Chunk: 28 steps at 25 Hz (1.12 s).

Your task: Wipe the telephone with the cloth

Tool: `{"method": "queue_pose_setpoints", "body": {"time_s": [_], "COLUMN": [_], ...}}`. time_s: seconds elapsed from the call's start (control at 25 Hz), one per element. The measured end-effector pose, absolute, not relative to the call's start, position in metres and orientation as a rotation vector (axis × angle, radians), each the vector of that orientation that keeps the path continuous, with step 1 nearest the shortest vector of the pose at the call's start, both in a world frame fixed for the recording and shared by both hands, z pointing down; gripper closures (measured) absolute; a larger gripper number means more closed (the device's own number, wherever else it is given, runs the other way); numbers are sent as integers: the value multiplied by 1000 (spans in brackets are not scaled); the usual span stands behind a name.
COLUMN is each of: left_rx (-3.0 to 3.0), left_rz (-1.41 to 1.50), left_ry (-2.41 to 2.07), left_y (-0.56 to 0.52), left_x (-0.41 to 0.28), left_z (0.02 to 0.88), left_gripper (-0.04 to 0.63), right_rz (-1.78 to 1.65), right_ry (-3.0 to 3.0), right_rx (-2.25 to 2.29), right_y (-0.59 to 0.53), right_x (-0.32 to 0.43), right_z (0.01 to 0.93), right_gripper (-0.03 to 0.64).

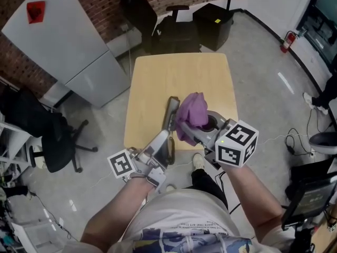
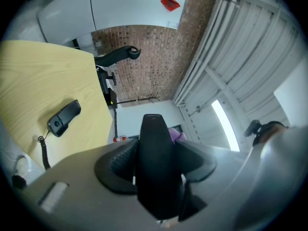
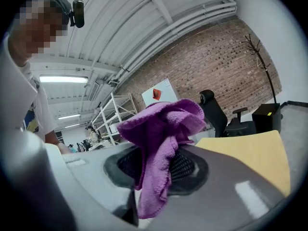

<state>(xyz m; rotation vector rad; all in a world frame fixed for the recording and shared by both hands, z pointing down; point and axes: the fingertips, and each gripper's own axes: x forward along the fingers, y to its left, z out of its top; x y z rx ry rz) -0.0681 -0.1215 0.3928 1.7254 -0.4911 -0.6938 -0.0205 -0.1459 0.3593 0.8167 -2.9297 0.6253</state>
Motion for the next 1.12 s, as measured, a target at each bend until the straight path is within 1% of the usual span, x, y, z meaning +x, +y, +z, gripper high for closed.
{"method": "queue_pose_setpoints", "body": {"time_s": [0.28,0.84,1.12], "left_rx": [1710,1687,1703], "left_rz": [-723,-746,-745], "left_ry": [-491,-462,-423], "left_y": [-132,-142,-130], "left_x": [-75,-78,-67], "left_z": [389,388,389], "left_gripper": [342,342,342], "right_rz": [619,655,642], "right_ry": [-2933,-2900,-2896], "right_rx": [696,514,657], "right_y": [-130,-84,-100], "right_x": [-46,-61,-31], "right_z": [360,371,376], "right_gripper": [503,503,502]}}
